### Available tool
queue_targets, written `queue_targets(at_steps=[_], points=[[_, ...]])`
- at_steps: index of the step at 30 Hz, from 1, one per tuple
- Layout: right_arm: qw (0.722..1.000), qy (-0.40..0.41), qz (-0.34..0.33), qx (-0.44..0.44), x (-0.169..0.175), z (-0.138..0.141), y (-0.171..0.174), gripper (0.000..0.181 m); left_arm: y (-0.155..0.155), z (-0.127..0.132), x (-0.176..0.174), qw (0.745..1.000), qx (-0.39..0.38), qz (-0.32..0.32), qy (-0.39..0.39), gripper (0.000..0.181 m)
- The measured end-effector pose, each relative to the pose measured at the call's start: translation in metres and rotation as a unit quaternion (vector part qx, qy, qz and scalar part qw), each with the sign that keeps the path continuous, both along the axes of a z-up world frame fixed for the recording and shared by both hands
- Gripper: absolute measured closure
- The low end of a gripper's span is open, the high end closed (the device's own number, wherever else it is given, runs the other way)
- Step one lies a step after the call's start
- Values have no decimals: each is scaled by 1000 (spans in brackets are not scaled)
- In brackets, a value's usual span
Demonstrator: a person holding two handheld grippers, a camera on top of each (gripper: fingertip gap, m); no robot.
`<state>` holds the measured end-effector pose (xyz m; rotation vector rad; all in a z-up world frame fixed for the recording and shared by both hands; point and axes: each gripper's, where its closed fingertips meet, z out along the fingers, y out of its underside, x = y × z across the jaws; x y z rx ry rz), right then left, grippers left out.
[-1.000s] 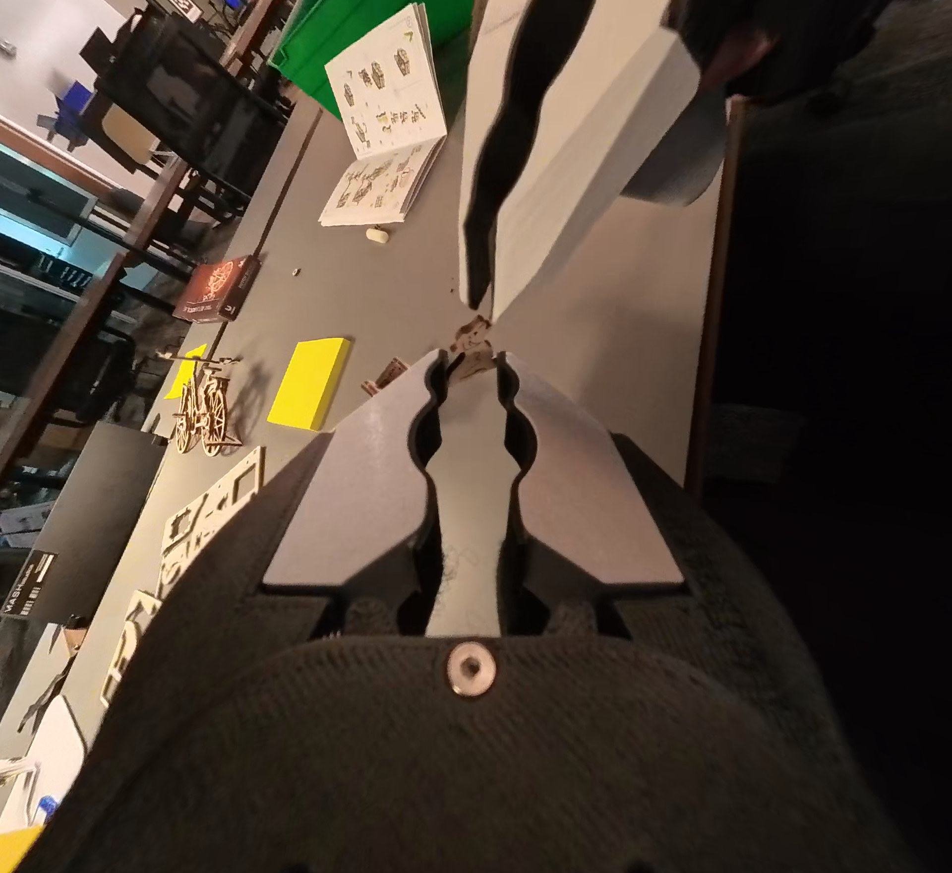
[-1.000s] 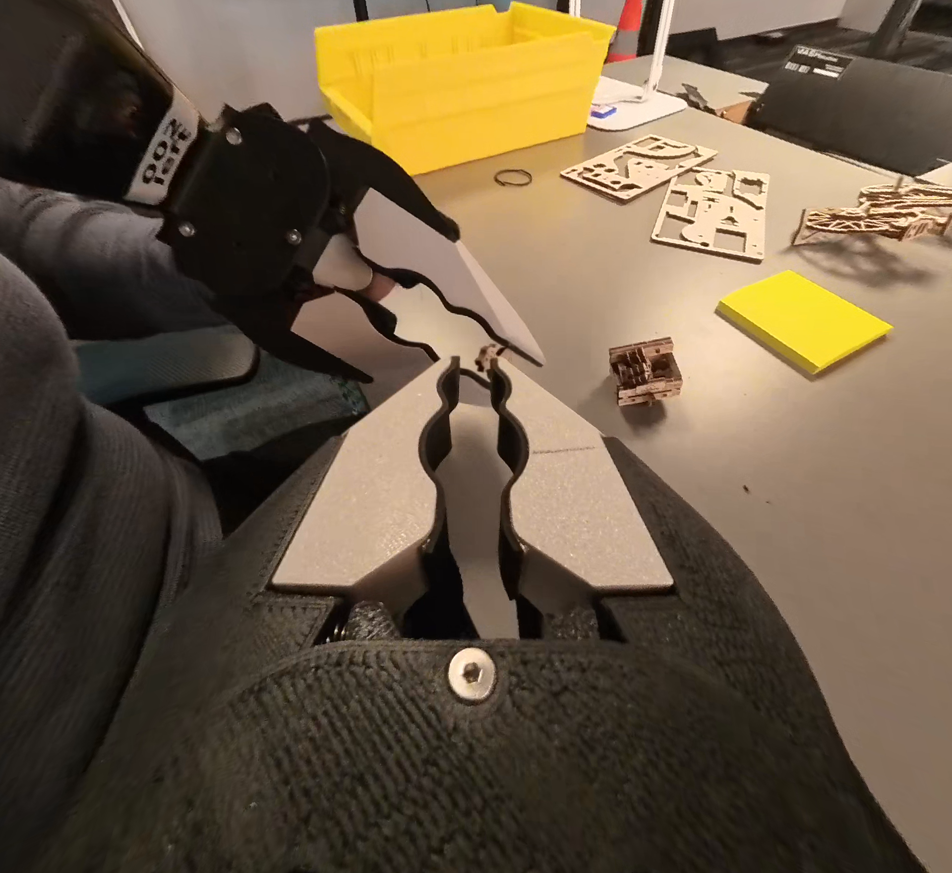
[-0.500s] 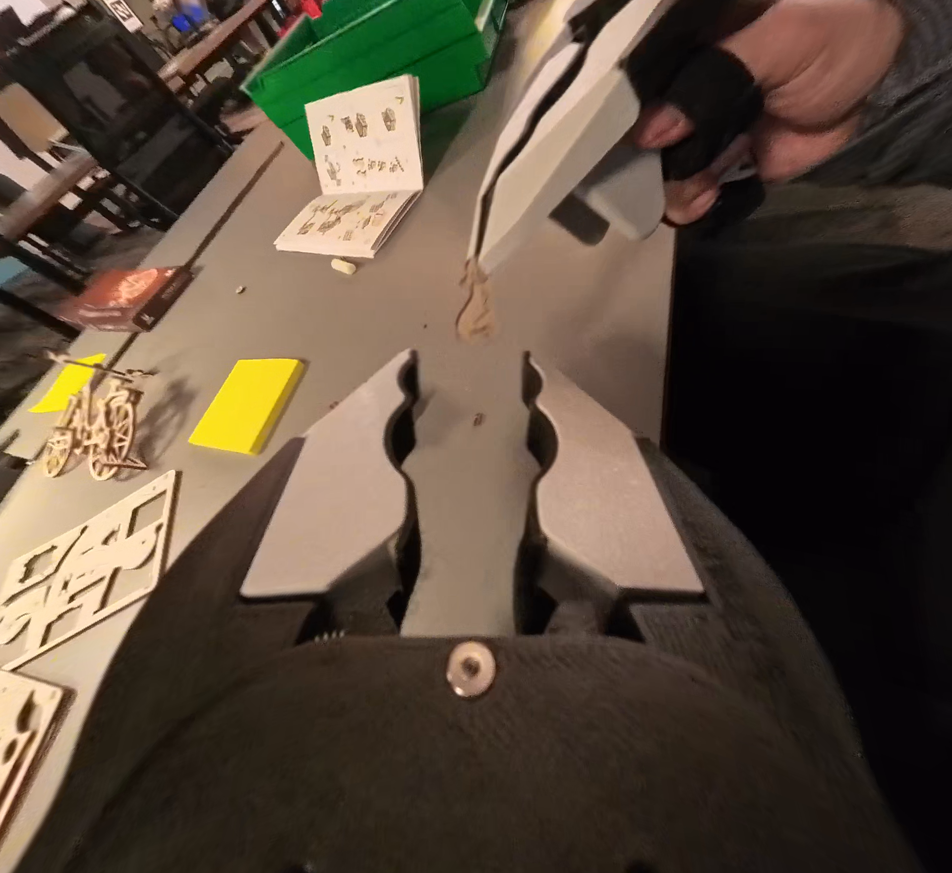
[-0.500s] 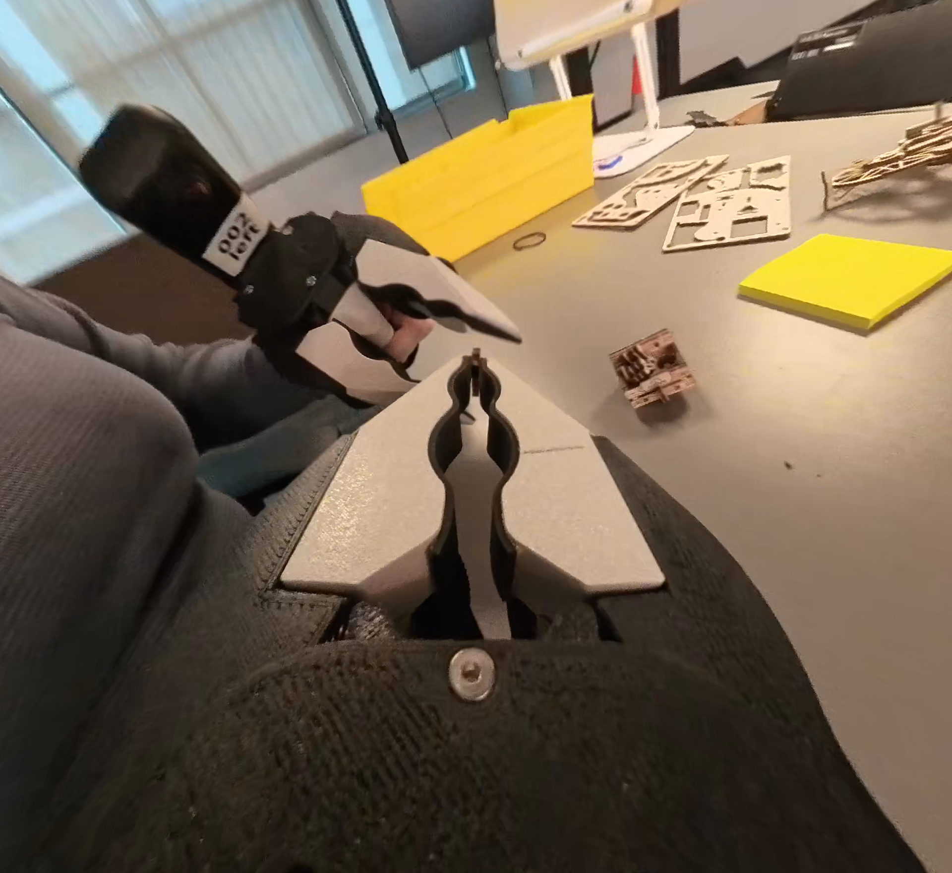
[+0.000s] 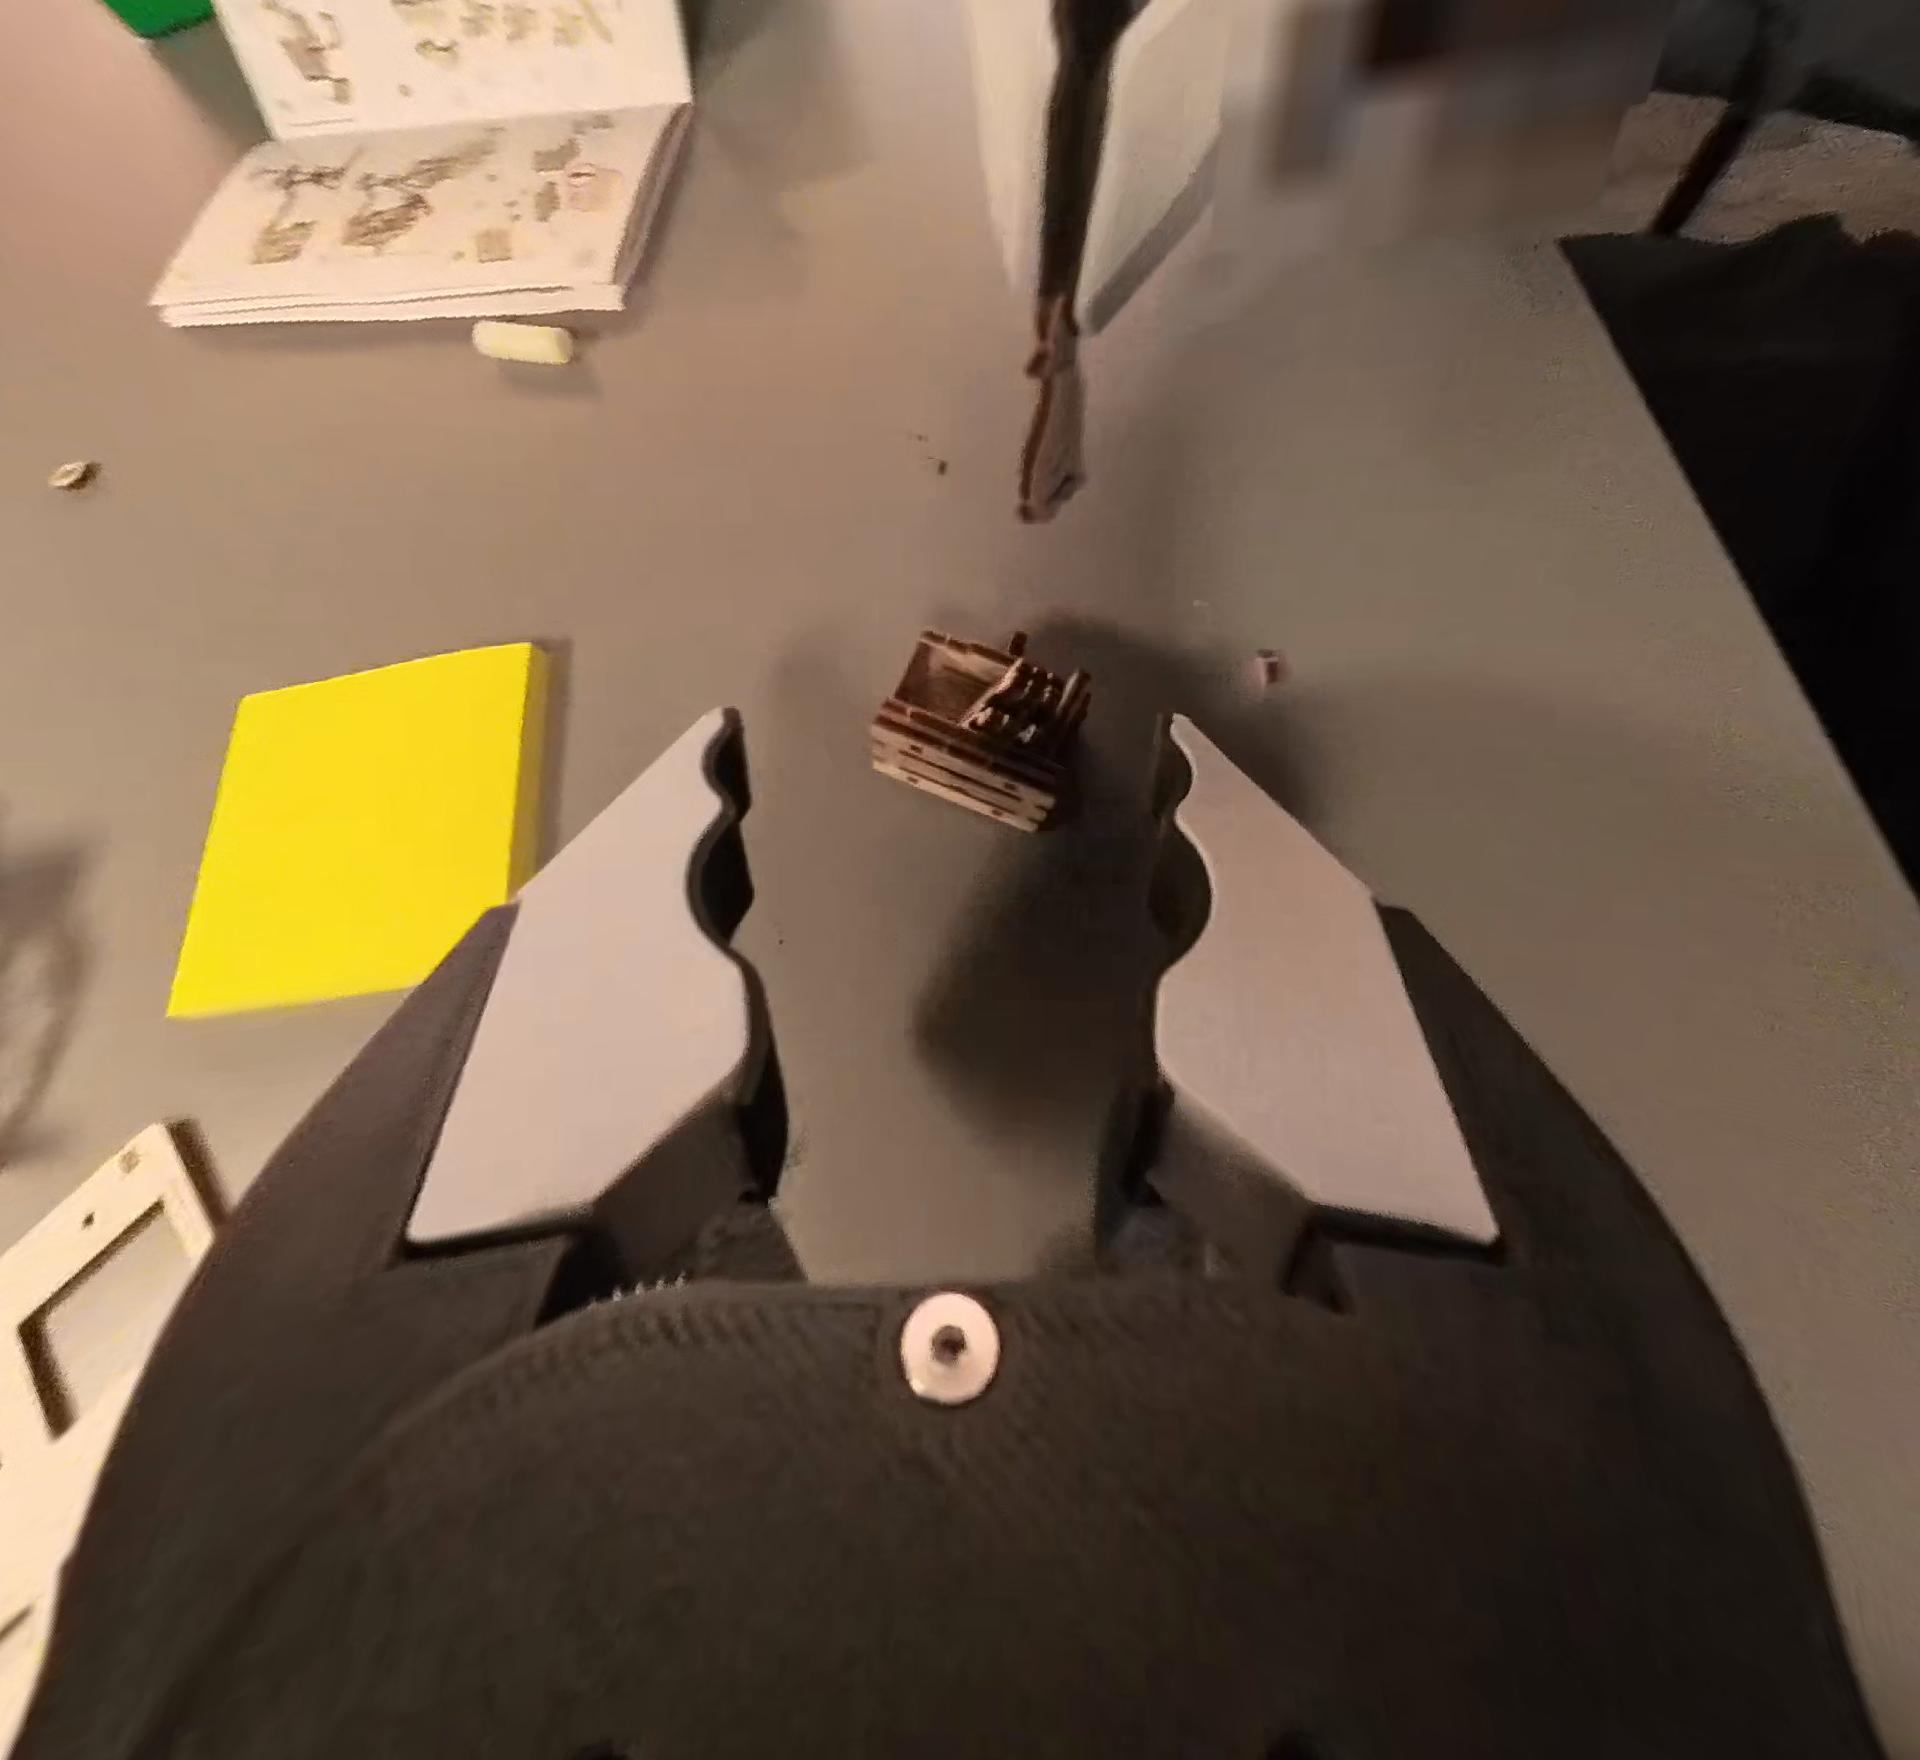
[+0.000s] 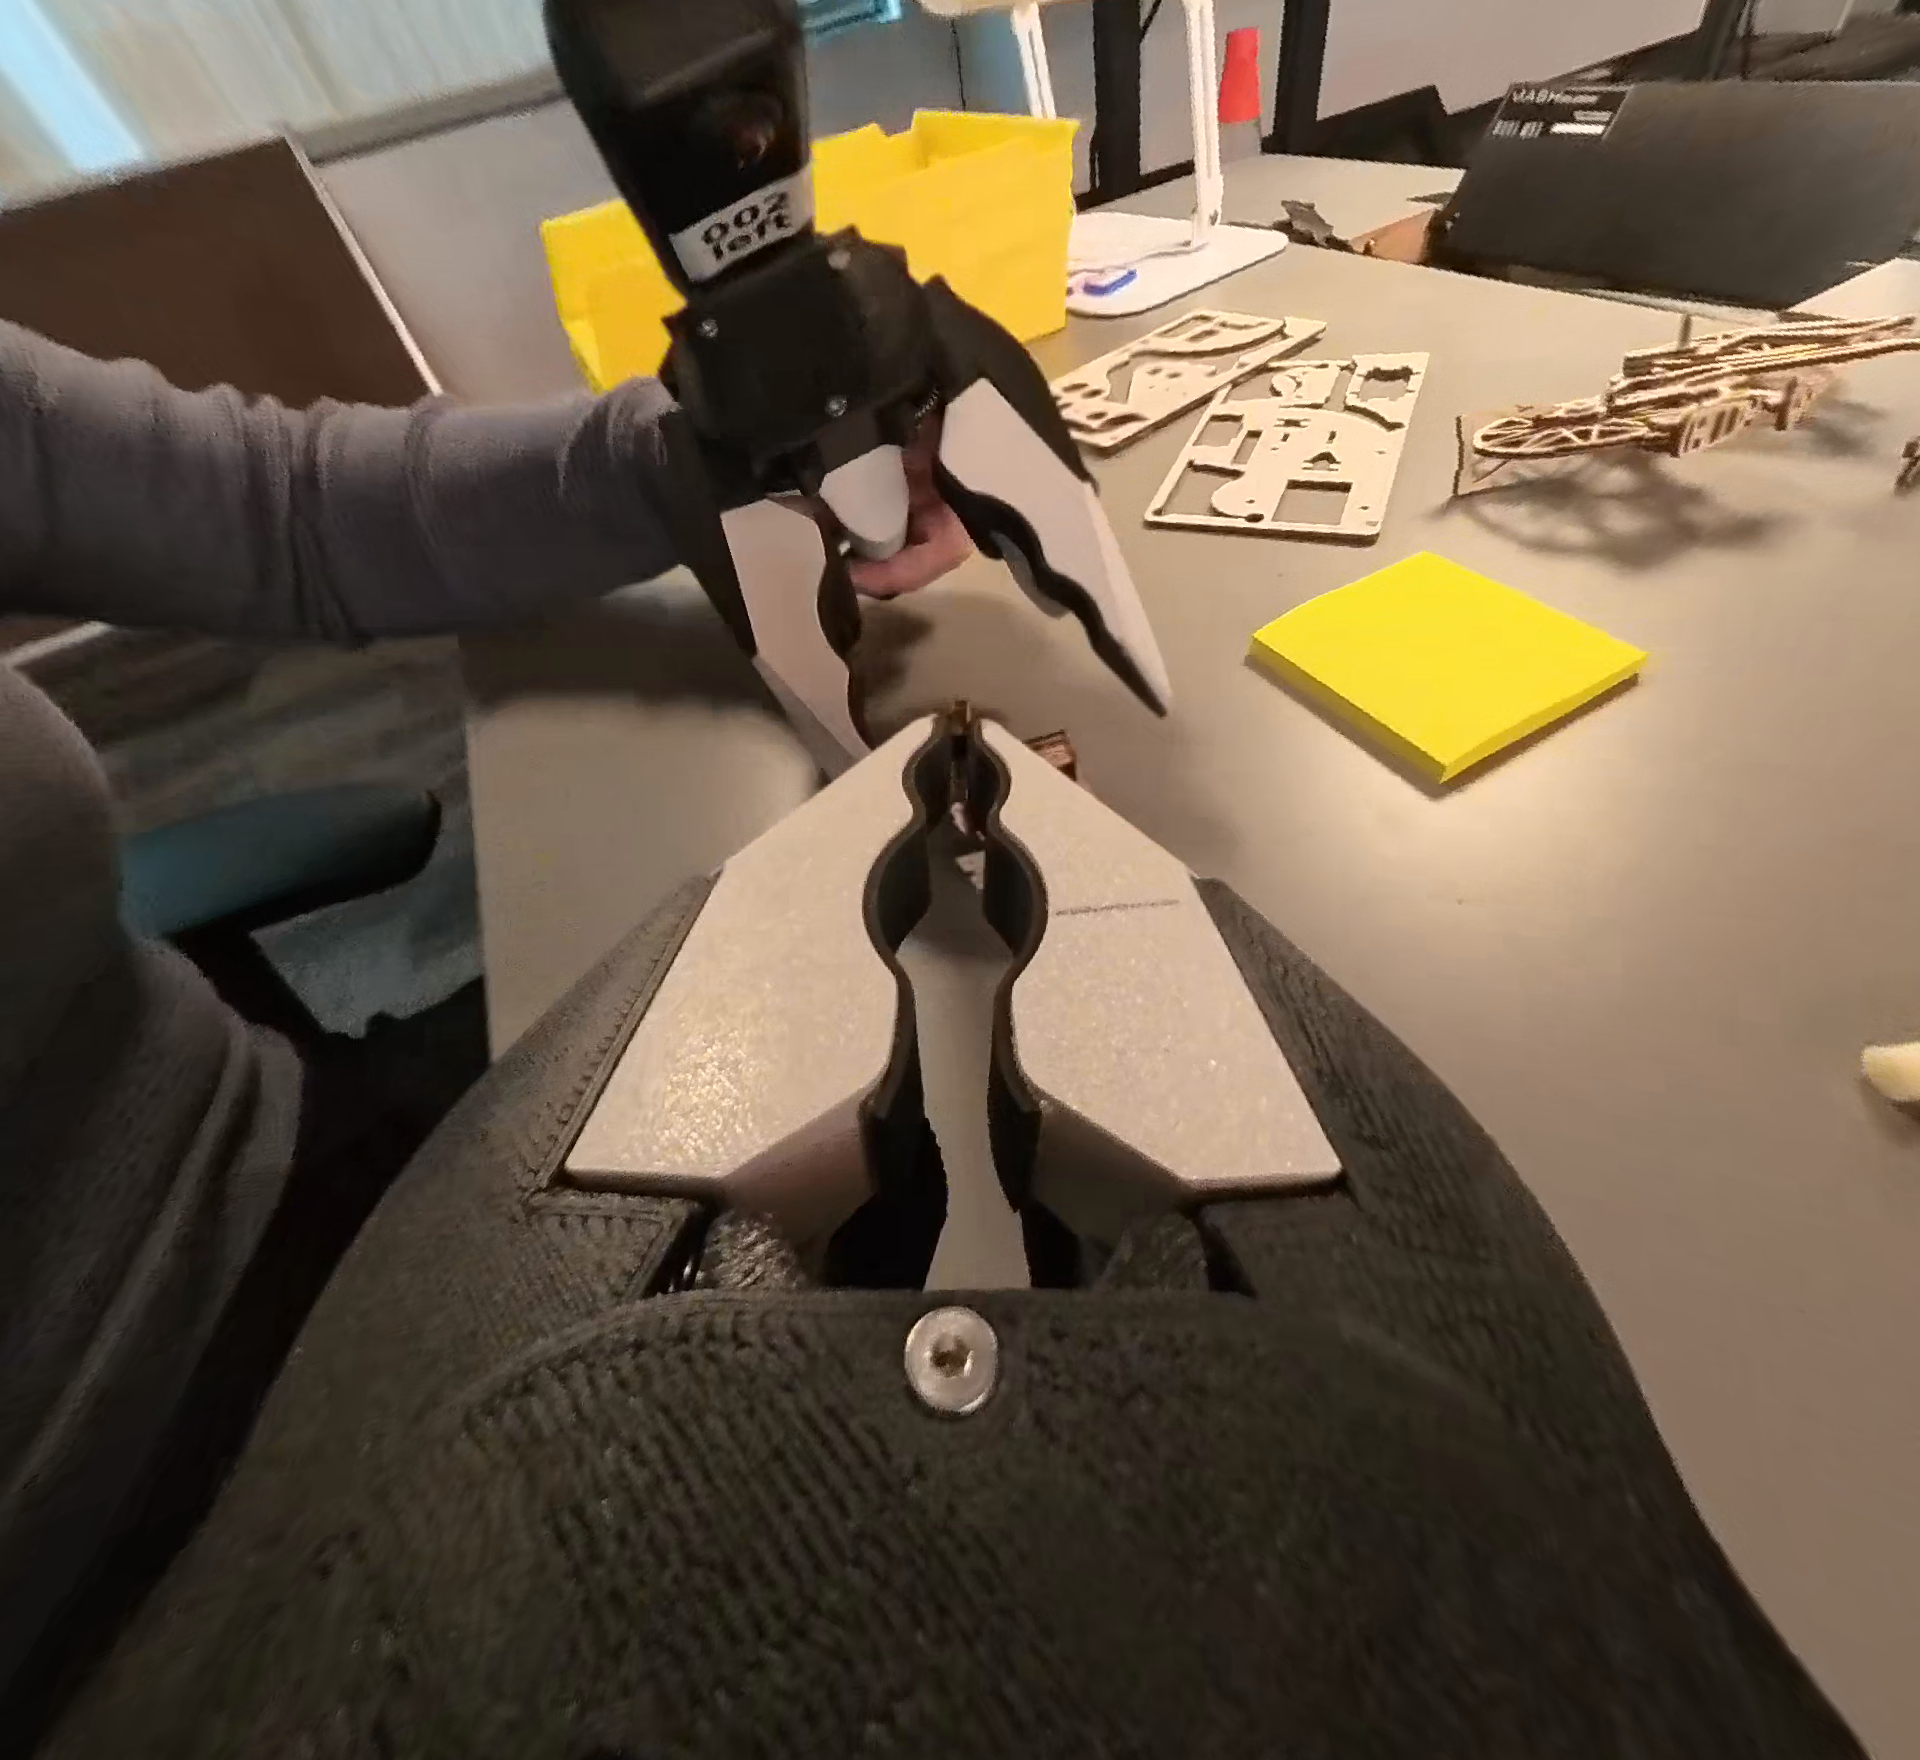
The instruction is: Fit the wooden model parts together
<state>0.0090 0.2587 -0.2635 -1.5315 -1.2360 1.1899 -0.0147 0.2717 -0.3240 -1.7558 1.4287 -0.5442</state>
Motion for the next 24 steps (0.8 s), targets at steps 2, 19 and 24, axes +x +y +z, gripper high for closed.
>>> queue_targets(at_steps=[2, 19, 24], points=[[1000, -17, 5, 13, -5, -5, 4, 181, -1, -7, 2, 1000, -17, -26, 0, 109], [996, -84, 11, 37, -19, -28, 19, 181, -4, -18, 4, 995, -62, -71, 14, 140], [994, -95, 10, 45, -20, -29, 22, 181, -3, -18, 4, 993, -98, -60, 6, 140]])
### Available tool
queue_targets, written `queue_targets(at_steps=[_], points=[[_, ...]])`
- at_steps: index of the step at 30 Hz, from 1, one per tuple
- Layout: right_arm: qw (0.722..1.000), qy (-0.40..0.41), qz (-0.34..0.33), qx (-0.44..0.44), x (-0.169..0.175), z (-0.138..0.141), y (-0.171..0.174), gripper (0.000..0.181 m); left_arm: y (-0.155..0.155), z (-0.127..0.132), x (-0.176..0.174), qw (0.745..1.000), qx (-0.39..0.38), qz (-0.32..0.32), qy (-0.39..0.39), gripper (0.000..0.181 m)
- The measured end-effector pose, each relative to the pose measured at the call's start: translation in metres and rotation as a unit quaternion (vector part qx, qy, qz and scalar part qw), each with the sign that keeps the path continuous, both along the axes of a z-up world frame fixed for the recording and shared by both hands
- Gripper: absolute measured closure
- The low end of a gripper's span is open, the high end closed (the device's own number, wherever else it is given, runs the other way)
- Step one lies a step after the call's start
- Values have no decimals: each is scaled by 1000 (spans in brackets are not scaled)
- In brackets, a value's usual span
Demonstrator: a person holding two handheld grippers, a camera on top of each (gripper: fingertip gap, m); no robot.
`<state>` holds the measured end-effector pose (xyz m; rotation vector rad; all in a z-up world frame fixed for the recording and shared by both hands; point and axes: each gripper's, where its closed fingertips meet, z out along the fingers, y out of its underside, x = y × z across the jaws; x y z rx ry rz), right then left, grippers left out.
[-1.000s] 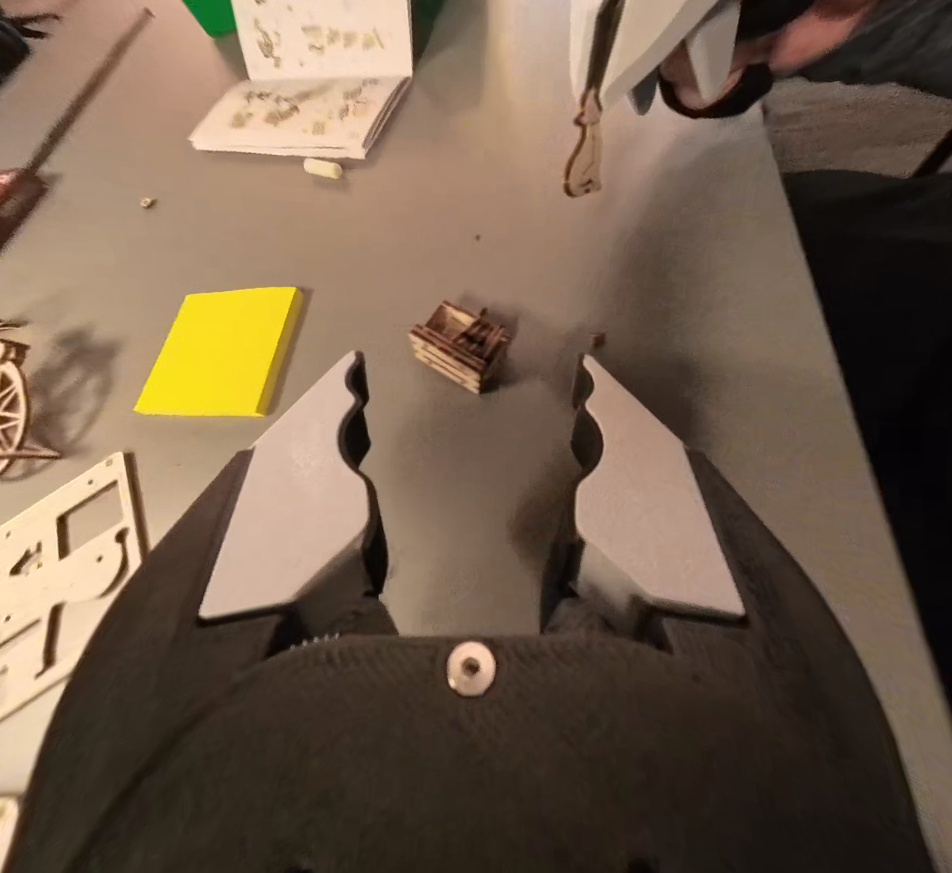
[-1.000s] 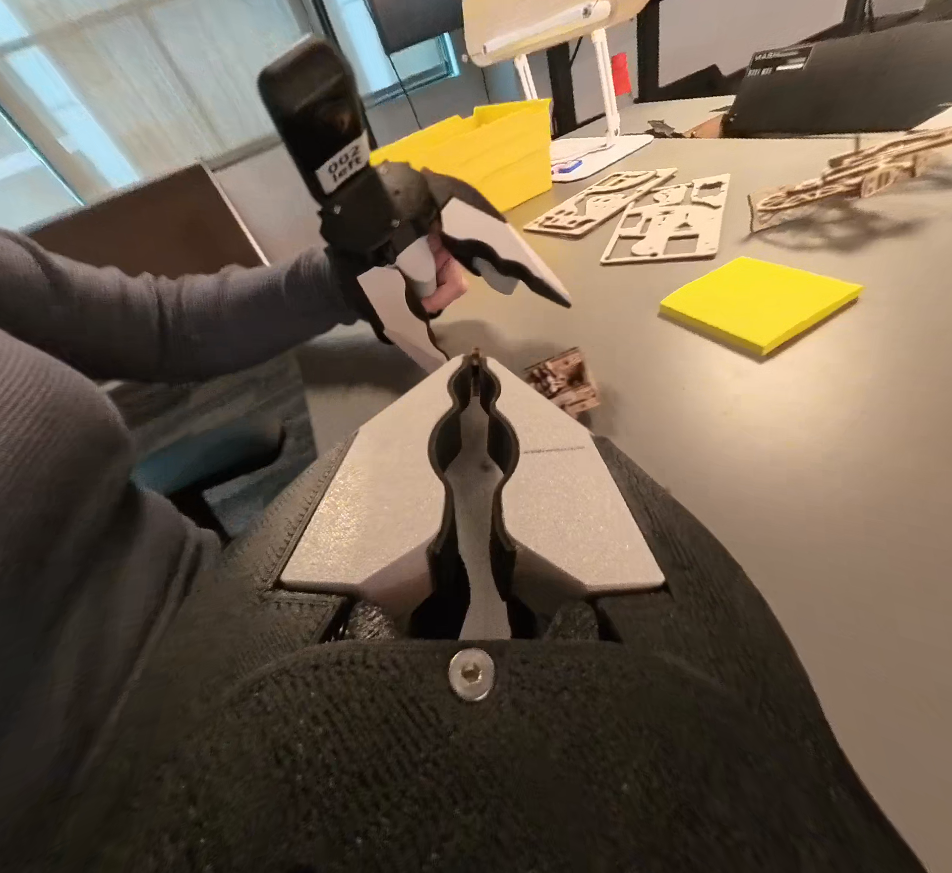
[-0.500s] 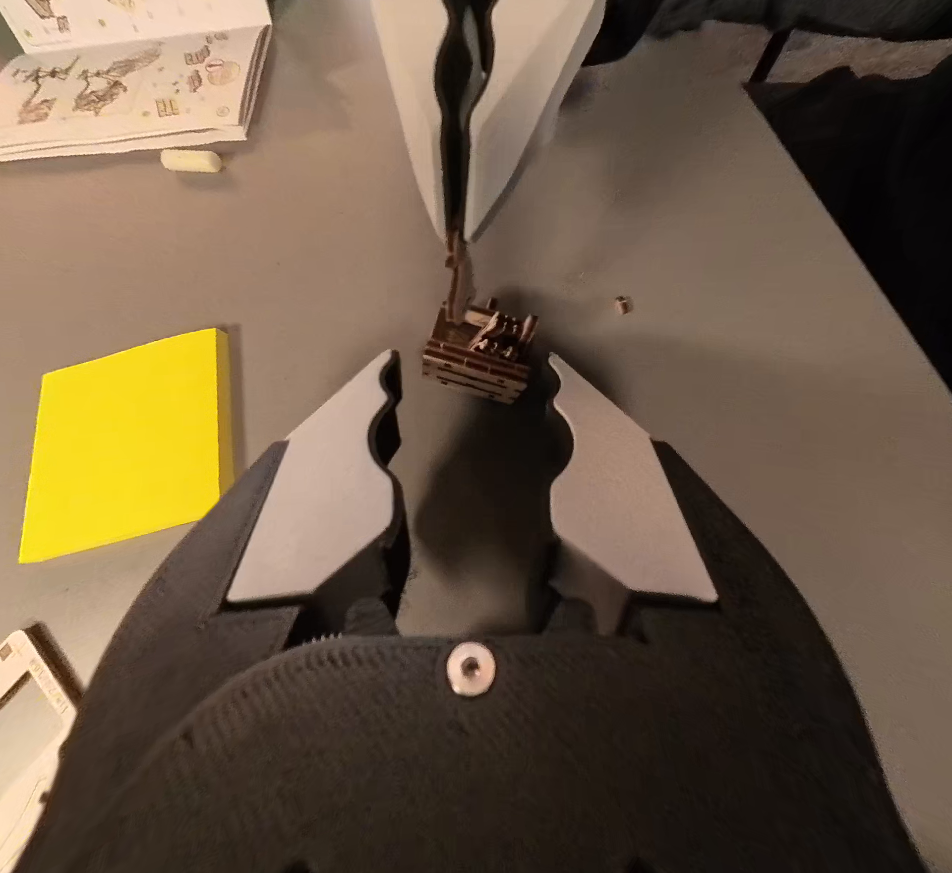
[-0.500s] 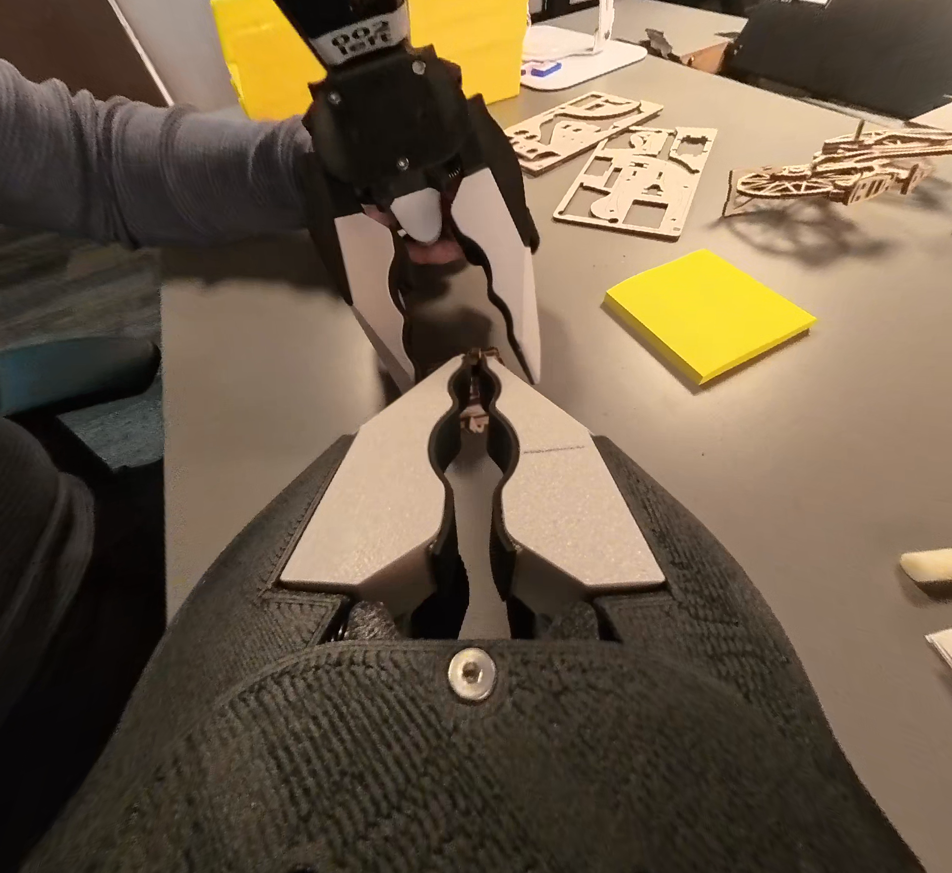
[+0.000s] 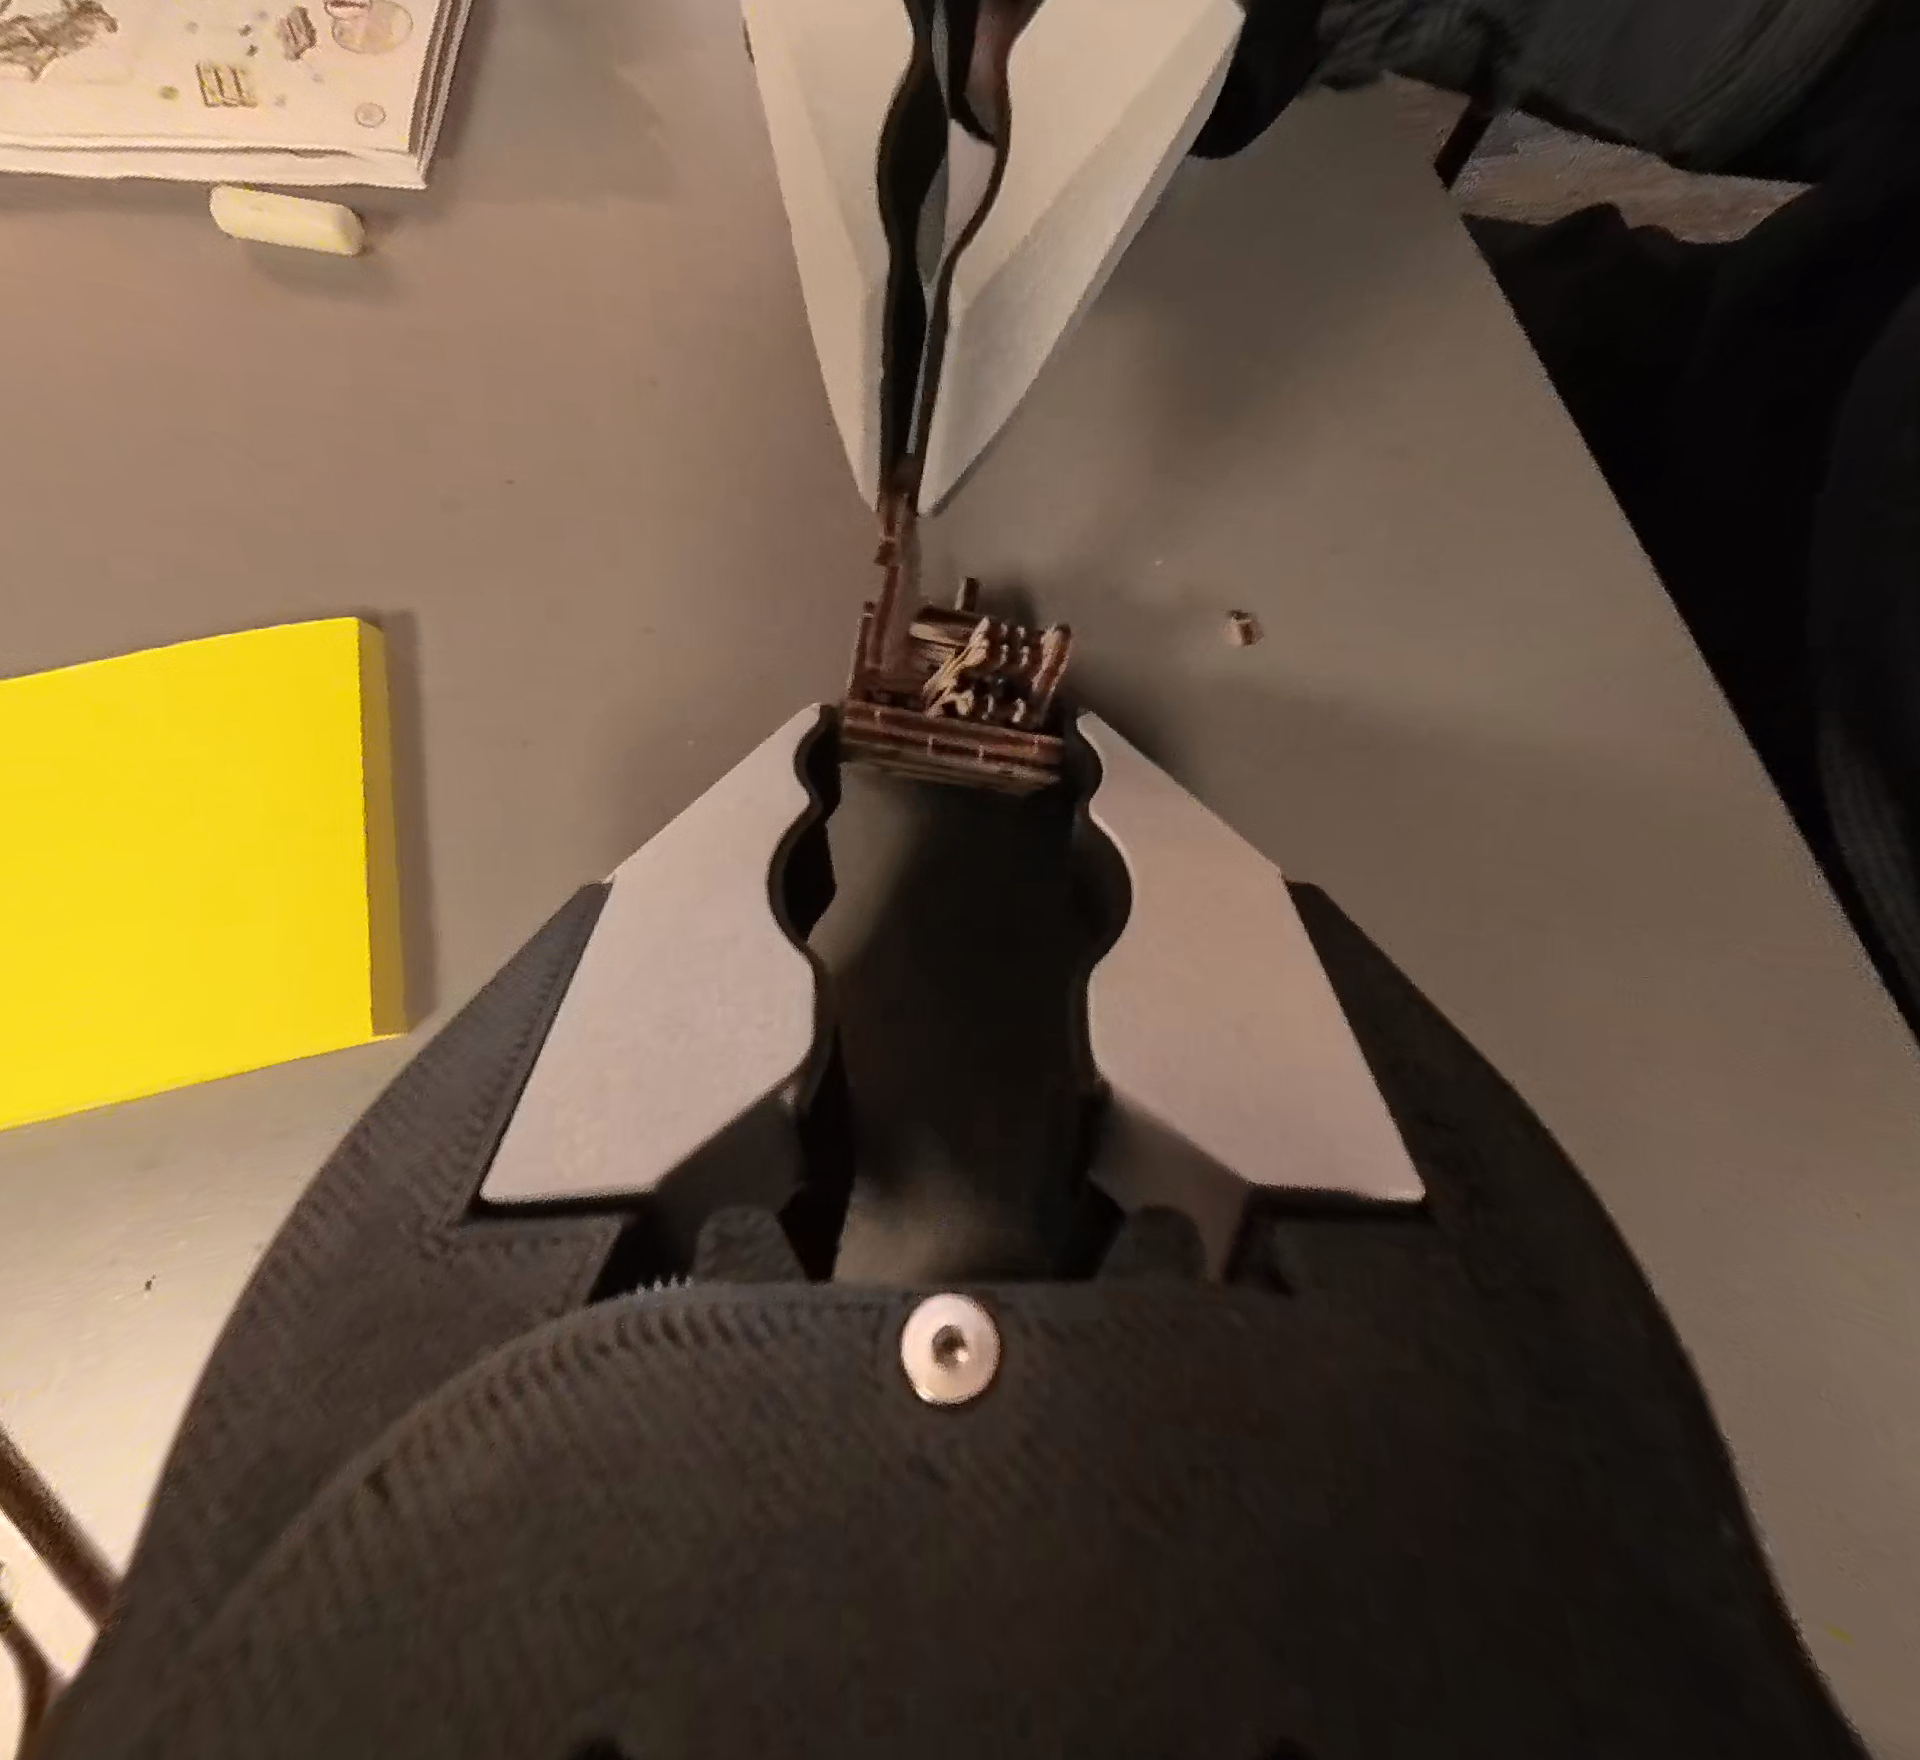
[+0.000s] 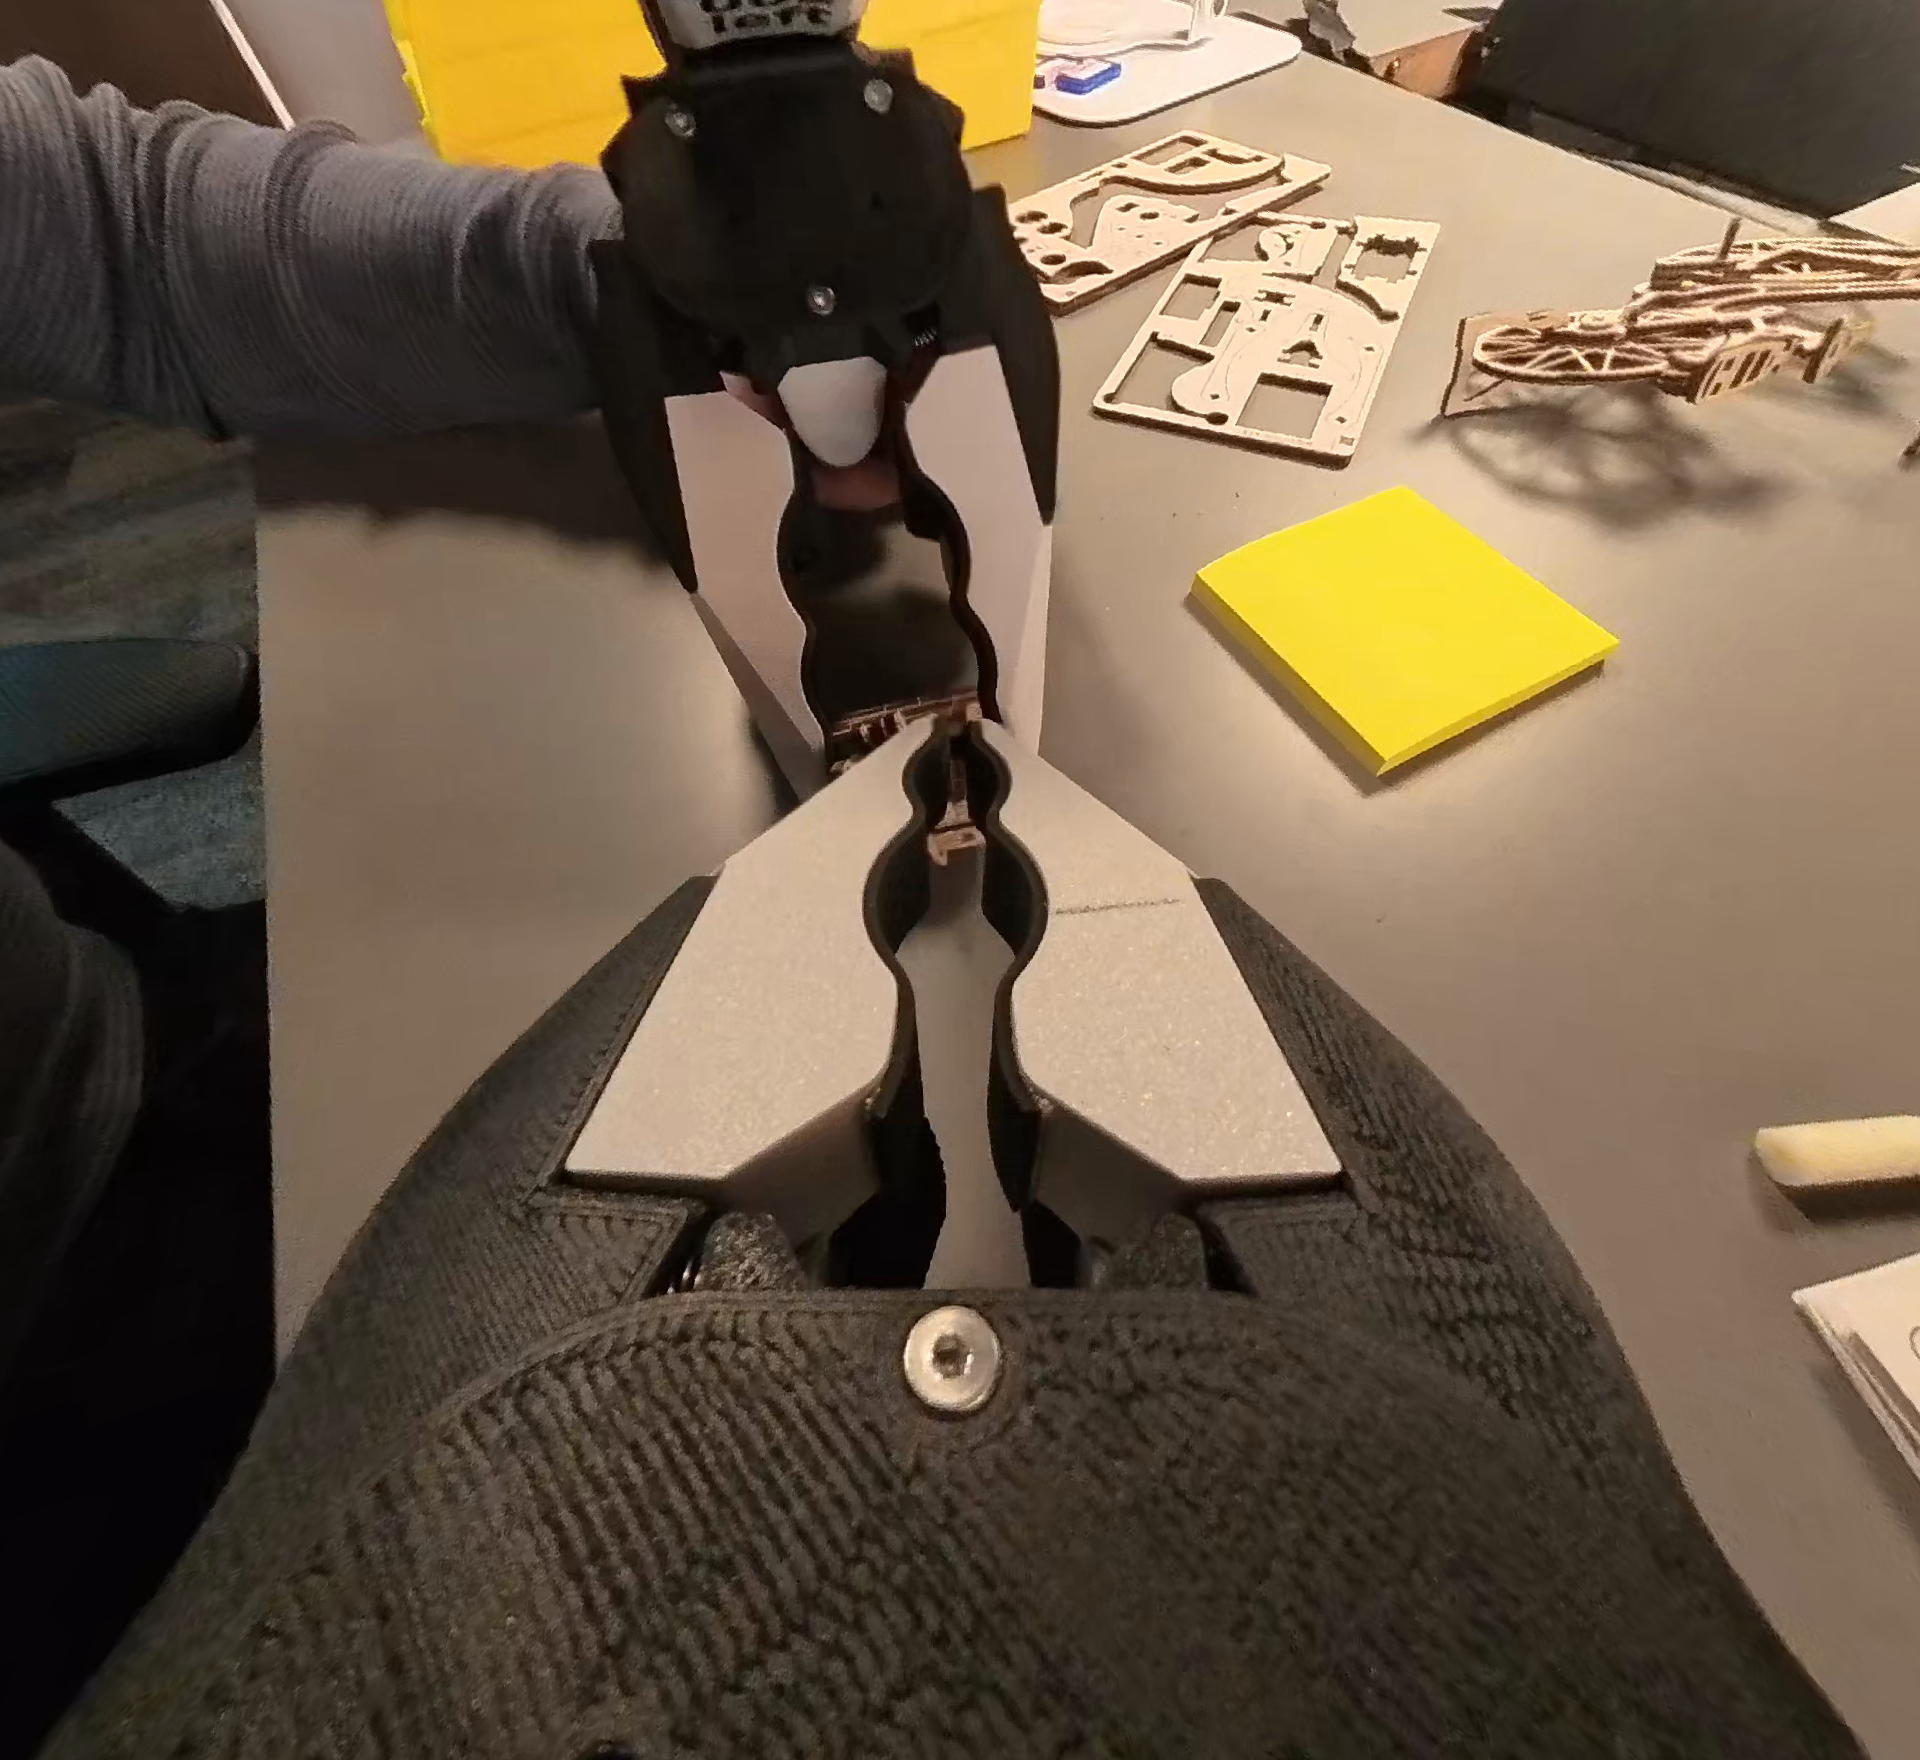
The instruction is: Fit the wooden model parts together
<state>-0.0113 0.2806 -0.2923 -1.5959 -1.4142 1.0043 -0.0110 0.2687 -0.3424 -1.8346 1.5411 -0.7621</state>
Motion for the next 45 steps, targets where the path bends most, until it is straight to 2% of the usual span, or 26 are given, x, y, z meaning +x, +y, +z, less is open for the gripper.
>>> queue_targets(at_steps=[9, 14, 33, 42, 45], points=[[997, -71, 41, 16, -4, -4, 0, 181, 0, 2, 0, 999, -45, 2, -14, 140], [995, -84, 49, 14, -5, -5, 1, 181, 0, 2, 1, 999, -44, 2, -13, 140], [1000, -10, 20, -18, -6, -4, 1, 181, -1, 1, 0, 999, -37, 5, -10, 140], [999, 33, 24, -26, -3, 3, 0, 181, -1, 1, 0, 999, -35, 4, -10, 140], [999, 24, 29, -20, -5, 1, -2, 181, -1, 1, 0, 999, -35, 4, -10, 140]])
